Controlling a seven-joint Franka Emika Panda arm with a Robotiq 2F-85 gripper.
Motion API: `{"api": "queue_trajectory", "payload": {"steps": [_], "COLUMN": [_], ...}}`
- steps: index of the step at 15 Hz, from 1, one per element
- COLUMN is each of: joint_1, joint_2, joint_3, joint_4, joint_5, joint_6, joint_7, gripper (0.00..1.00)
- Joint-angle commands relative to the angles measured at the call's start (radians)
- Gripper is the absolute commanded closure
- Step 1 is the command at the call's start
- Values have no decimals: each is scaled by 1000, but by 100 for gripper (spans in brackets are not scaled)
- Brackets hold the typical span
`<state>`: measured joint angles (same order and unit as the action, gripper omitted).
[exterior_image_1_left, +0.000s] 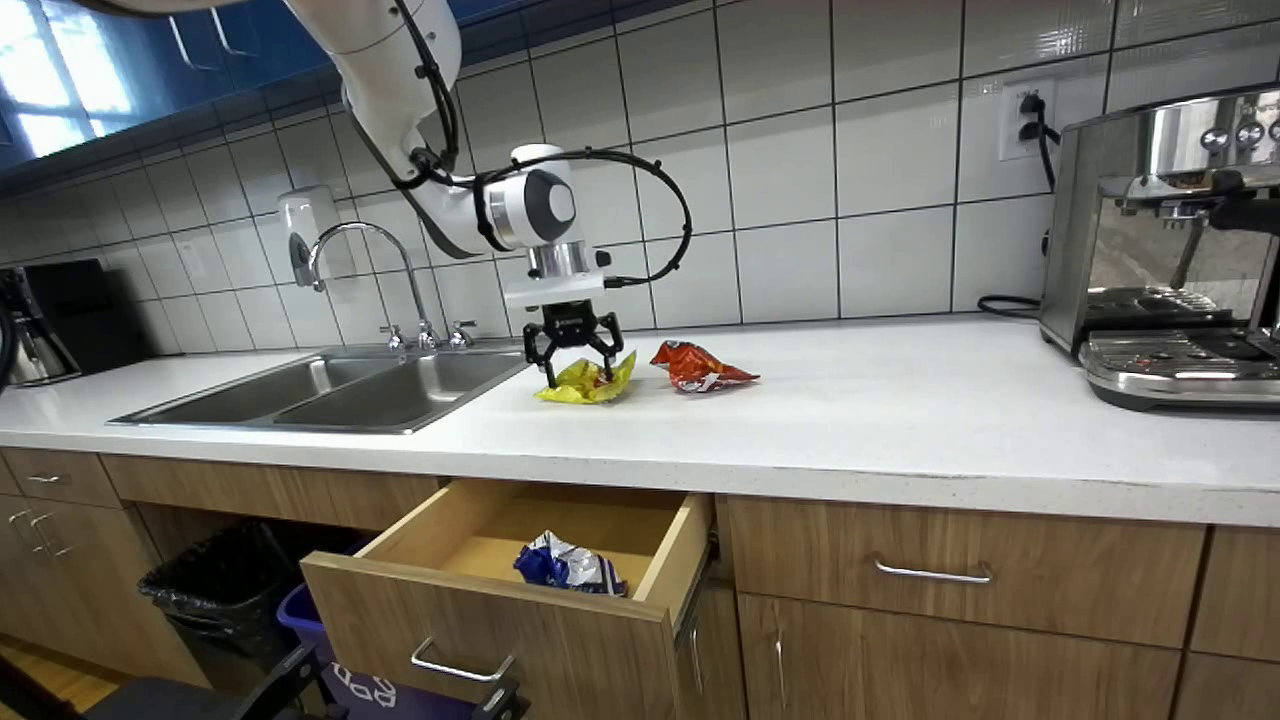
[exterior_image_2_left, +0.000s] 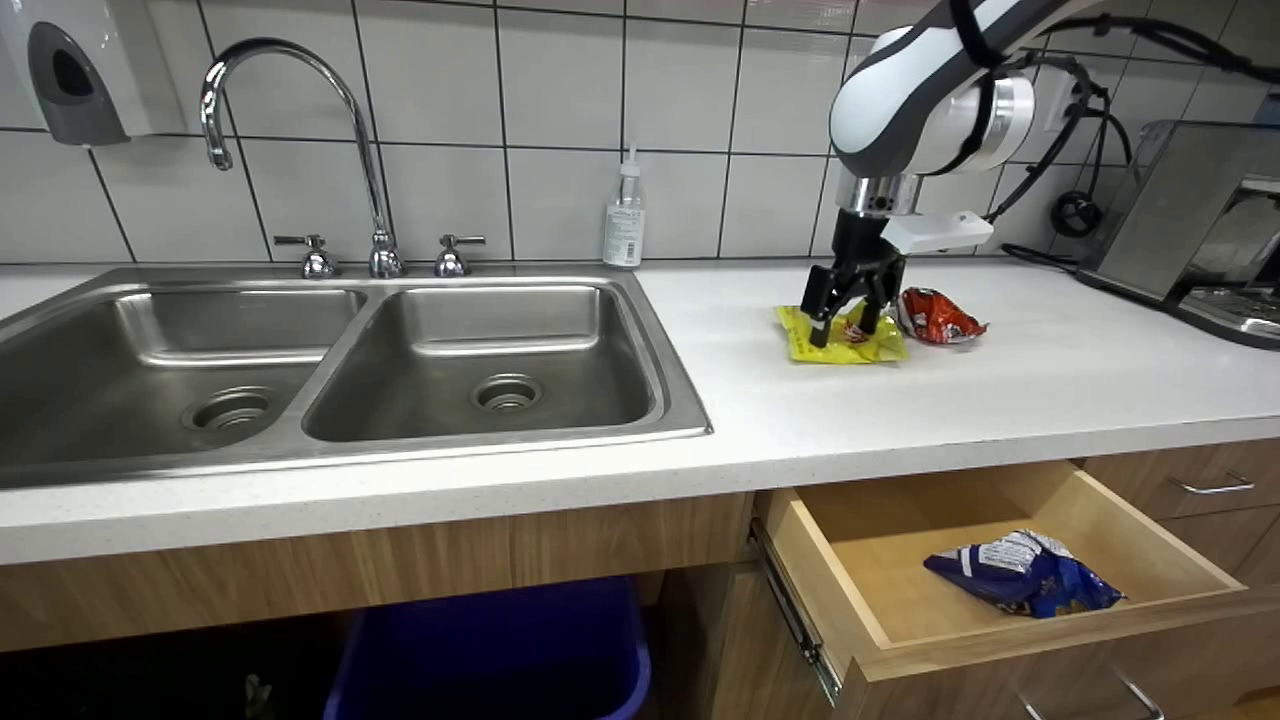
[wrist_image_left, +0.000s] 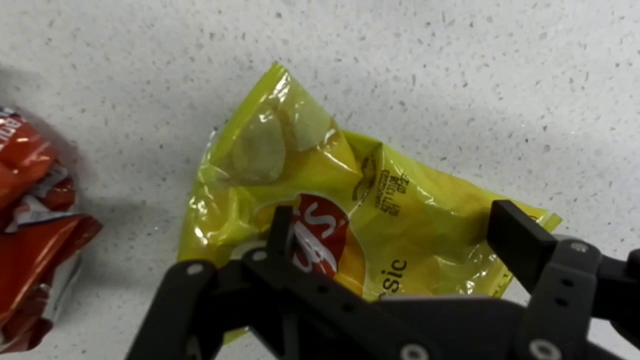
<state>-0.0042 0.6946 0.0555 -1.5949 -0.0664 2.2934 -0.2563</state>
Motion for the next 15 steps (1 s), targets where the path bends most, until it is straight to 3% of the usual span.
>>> {"api": "queue_trajectory", "payload": {"steps": [1, 15], "joint_1": [-12, -9], "joint_2": [-12, -115], "joint_3": [10, 5], "joint_4": [-15, -189], "joint_5": [10, 4], "joint_6": [-33, 7], "joint_7": [-13, 1], "gripper": [0, 0]}}
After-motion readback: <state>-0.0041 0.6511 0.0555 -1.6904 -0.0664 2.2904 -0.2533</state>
